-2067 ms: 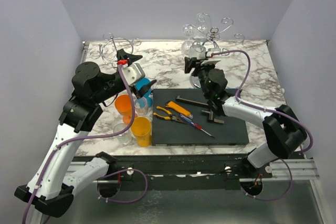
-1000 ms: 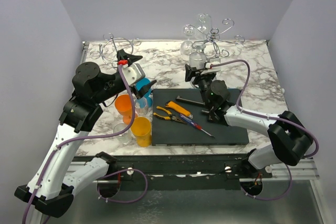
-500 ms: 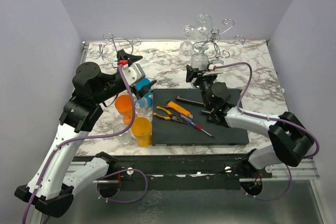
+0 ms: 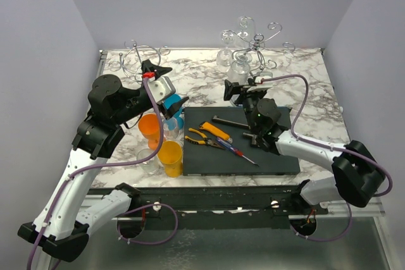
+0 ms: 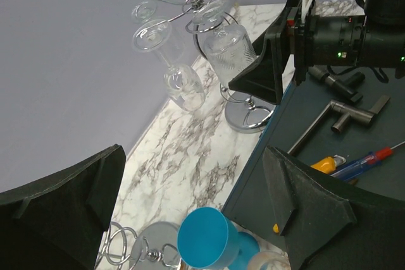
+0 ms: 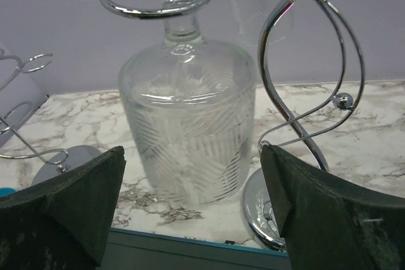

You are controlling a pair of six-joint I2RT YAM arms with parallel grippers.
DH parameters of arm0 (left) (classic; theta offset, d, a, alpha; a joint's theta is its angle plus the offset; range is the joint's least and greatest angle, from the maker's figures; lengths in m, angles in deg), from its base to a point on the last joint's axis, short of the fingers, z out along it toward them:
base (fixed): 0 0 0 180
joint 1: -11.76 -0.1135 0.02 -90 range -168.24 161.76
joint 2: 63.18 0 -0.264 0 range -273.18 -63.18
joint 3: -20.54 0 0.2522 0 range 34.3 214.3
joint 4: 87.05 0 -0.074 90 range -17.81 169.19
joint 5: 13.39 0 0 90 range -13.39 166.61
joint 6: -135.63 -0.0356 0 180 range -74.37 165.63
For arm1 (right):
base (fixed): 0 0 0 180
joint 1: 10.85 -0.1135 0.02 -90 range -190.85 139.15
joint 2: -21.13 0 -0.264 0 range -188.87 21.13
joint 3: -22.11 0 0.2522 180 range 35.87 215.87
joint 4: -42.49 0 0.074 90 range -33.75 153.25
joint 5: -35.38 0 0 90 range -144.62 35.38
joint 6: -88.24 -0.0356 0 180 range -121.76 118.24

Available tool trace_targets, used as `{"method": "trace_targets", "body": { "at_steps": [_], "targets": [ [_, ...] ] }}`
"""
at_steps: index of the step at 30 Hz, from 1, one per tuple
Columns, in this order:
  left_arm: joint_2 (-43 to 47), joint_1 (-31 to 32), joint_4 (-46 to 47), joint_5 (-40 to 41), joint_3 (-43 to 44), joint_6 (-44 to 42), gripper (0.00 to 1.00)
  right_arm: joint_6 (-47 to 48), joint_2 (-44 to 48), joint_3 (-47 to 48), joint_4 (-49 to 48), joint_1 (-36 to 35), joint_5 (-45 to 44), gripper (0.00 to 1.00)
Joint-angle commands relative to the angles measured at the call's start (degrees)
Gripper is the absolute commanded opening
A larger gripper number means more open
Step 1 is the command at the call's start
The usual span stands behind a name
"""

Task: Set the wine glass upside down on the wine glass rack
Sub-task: Turn the wine glass upside down at the wine rack, then adjust the wine rack at the center of the board.

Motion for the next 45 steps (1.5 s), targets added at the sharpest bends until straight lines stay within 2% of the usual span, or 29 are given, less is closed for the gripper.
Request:
{"method": "trace_targets", "body": {
  "at_steps": [1,5,11,14,20,23,25,28,34,39,45],
  "targets": [
    [-0.51,0.08,0.18,-0.15,0.51,1.09,0.99,-1.6,5.49,-0.9,4.75,-0.35,0.95,0.96],
    [-1.35,0.08,0.23,-0.17,1.72,2.63,0.99,-5.41,13.33,-0.72,16.08,-0.25,2.86,0.96],
    [-5.52,0.08,0.23,-1.22,6.07,5.86,0.99,-12.9,24.24,9.47,45.82,-0.28,6.9,0.95],
    [-10.21,0.08,0.26,-1.64,10.88,8.68,0.99,-14.44,24.36,18.95,59.29,-0.12,6.8,0.94],
    [-20.73,0.04,0.3,-1.69,21.95,16.39,0.99,-15.71,14.82,40.54,77.34,0.63,2.56,0.92],
    [-25.8,0.17,0.28,-1.36,27.11,19.18,0.99,-15.63,10.45,47.77,80.35,3.88,3.66,0.92],
    [-28.69,0.17,0.31,-0.84,30.66,20.65,0.99,-17.36,7.88,51.5,81.88,9.64,7.35,0.9],
    [-32.59,0.62,0.31,-0.31,35.32,21.36,0.99,-22.74,3.19,56.37,82.91,22.46,17.21,0.86],
    [-38.91,4.5,0.31,0.99,41.88,18.9,0.99,-23.89,-5.28,67.1,84.89,33.72,24.47,0.82],
    [-45.14,7.85,0.23,3.88,47.38,17.54,0.99,-26.64,-6.76,63.6,83.35,42.05,36.2,0.71],
    [-54.76,9.39,-1.23,7.34,55.89,16.32,0.95,-26.28,-2.28,52.65,78.42,42.35,40.88,0.6]
  ]
}}
